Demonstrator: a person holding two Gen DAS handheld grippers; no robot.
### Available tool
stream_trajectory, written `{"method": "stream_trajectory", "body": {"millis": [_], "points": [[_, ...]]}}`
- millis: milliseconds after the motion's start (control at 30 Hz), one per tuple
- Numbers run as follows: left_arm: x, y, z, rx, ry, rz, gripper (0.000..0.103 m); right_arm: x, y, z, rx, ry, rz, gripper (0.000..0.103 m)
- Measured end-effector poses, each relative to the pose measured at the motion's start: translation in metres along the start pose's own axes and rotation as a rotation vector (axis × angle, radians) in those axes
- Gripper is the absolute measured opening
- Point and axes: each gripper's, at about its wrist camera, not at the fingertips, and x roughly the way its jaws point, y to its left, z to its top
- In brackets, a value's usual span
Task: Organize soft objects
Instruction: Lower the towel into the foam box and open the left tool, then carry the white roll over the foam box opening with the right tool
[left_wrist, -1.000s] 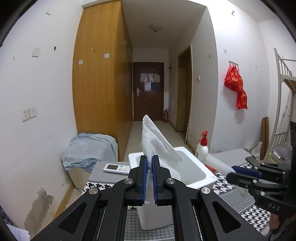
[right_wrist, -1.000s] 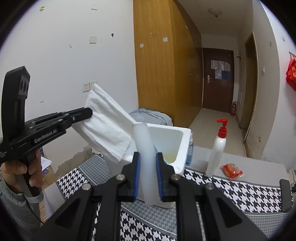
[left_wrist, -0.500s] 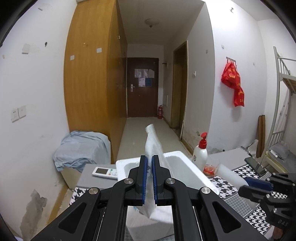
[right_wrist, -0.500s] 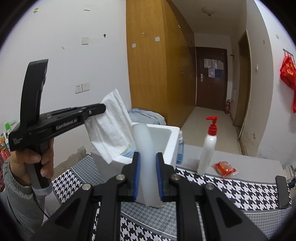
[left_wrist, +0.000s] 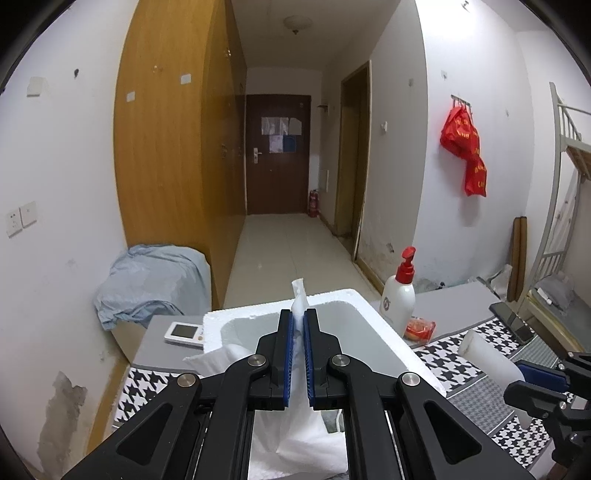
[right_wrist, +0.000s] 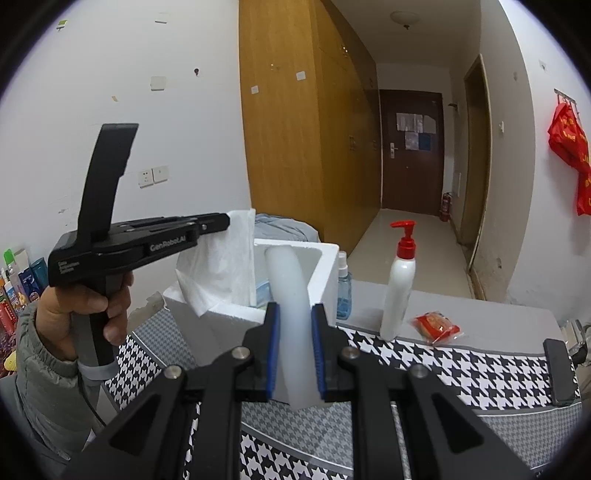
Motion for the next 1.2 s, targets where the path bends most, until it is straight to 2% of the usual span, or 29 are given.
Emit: {"method": "stream_trajectory", "body": {"millis": [67, 133, 167, 200, 300, 367, 1000, 1200], "points": [[0.003, -0.001, 0.000, 0.004, 0.007, -0.003, 0.010, 0.000, -0.001, -0.001, 0.004, 0.002, -0.003, 0.019], [0.007, -0.002, 0.000, 0.011, 0.022, -0.008, 0.033, 0.000, -0.002, -0.001, 0.007, 0.003, -0.007, 0.019], [0.008, -0.002, 0.000, 0.010, 0.022, -0.003, 0.061, -0.001, -0.002, -0.001, 0.007, 0.003, -0.008, 0.019], [0.007, -0.002, 0.000, 0.009, 0.016, 0.002, 0.084, -0.001, -0.003, -0.001, 0.008, 0.002, -0.008, 0.019], [0.002, -0.002, 0.000, -0.002, -0.017, 0.015, 0.100, -0.002, -0.004, -0.001, 0.010, 0.000, -0.011, 0.019], [0.002, -0.001, 0.000, -0.005, -0.018, 0.015, 0.102, -0.002, -0.004, -0.001, 0.010, 0.001, -0.014, 0.019], [-0.021, 0.007, -0.005, 0.000, -0.050, 0.053, 0.102, 0.004, -0.001, 0.003, 0.001, 0.008, -0.020, 0.019], [-0.031, 0.019, -0.010, -0.035, -0.062, 0.076, 0.102, 0.010, 0.005, 0.008, -0.012, 0.010, -0.004, 0.019]]}}
